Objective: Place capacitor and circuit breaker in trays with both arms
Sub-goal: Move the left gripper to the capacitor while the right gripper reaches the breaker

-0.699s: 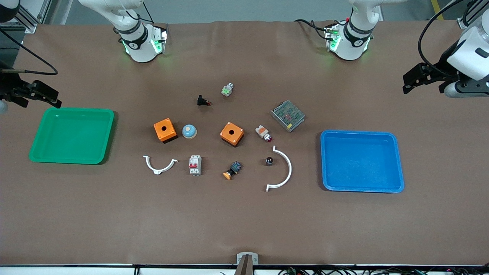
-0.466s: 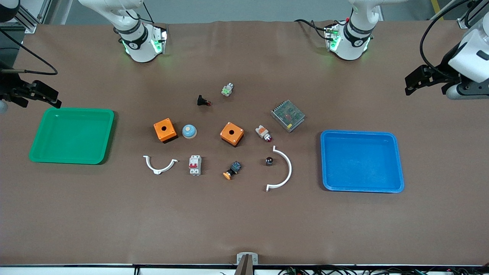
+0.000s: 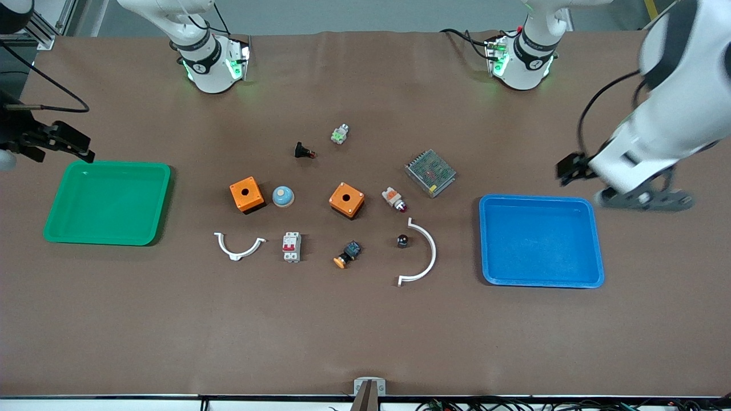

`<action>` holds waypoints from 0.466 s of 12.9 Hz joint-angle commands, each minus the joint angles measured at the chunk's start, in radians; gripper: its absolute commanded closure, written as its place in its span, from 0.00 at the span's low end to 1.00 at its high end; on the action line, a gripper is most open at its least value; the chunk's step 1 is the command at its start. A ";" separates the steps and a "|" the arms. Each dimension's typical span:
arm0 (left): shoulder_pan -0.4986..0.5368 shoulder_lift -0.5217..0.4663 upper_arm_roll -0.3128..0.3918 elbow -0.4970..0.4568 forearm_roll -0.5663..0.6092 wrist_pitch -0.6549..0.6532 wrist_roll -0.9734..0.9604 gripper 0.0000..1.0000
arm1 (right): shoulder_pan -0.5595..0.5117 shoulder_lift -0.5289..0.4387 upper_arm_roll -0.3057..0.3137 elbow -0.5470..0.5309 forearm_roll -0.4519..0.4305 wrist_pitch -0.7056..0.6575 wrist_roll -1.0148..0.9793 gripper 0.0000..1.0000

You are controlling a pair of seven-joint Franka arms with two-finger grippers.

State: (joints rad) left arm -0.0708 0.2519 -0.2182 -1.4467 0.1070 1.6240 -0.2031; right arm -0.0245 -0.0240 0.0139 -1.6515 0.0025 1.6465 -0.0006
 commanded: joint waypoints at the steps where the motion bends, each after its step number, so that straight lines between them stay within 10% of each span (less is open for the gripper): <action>1: -0.081 0.147 -0.006 0.065 0.023 0.101 -0.186 0.00 | 0.092 0.134 0.006 -0.005 0.011 0.117 0.010 0.00; 6: -0.246 0.398 -0.004 0.083 0.000 0.400 -0.487 0.00 | 0.241 0.337 0.006 0.004 0.024 0.266 0.079 0.00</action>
State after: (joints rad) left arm -0.2681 0.5441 -0.2254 -1.4268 0.1080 1.9510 -0.6184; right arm 0.1838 0.2664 0.0274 -1.6774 0.0072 1.9057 0.0450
